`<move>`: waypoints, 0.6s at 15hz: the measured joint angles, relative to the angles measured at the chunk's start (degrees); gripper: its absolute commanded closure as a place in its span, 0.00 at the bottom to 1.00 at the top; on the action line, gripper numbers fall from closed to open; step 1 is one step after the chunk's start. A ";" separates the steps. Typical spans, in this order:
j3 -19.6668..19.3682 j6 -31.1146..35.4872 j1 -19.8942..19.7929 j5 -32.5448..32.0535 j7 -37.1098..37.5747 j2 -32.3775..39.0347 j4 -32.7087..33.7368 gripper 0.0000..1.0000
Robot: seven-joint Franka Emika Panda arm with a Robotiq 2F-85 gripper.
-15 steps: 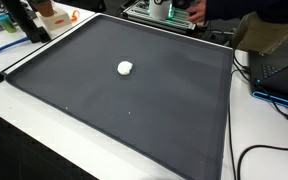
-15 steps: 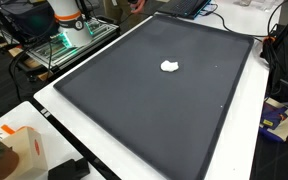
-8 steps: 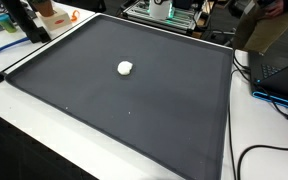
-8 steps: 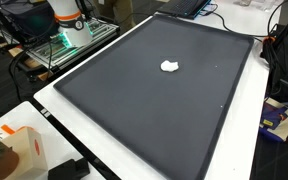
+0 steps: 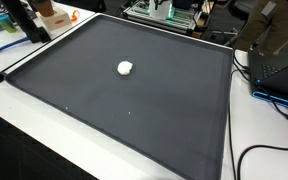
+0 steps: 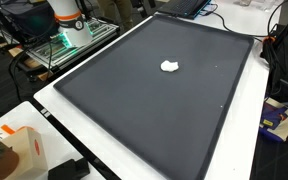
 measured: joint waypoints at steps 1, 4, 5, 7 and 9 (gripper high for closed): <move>0.44 0.49 -0.26 -0.10 0.01 1.58 0.64 0.00; 0.42 0.81 -0.84 -0.32 -0.01 3.12 1.44 0.00; 0.59 1.66 -0.84 0.12 0.57 3.37 1.49 0.00; 1.25 5.77 -0.62 1.98 3.21 5.30 1.44 0.00; 0.38 12.03 1.08 3.74 5.27 9.19 1.33 0.00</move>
